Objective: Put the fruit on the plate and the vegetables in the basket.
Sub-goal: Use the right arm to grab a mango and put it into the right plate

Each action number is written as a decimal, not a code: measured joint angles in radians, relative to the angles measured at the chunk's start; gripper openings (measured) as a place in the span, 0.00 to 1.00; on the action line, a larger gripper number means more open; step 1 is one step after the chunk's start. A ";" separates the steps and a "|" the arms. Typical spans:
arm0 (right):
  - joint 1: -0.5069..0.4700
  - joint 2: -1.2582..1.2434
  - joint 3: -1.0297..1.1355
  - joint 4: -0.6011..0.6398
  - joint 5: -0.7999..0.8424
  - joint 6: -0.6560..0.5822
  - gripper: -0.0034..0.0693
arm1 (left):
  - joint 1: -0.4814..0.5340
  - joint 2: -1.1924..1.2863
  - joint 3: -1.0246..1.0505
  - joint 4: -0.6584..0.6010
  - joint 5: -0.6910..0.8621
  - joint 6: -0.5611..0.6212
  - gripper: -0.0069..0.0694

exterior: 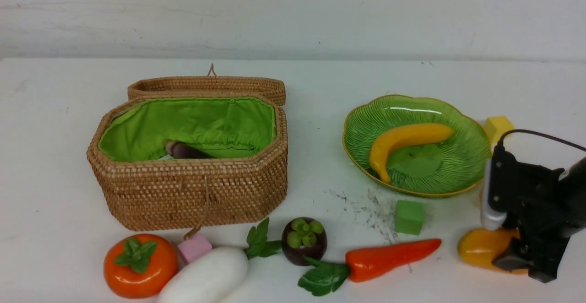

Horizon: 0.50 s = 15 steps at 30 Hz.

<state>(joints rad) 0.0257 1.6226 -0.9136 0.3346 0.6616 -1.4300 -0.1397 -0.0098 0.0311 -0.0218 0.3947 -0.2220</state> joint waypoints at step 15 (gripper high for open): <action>0.000 -0.012 -0.041 -0.020 0.105 0.051 0.67 | 0.000 0.000 0.000 0.000 0.000 0.000 0.40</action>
<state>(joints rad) 0.0257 1.6101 -0.9547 0.3151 0.7665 -1.3794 -0.1397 -0.0098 0.0311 -0.0218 0.3947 -0.2220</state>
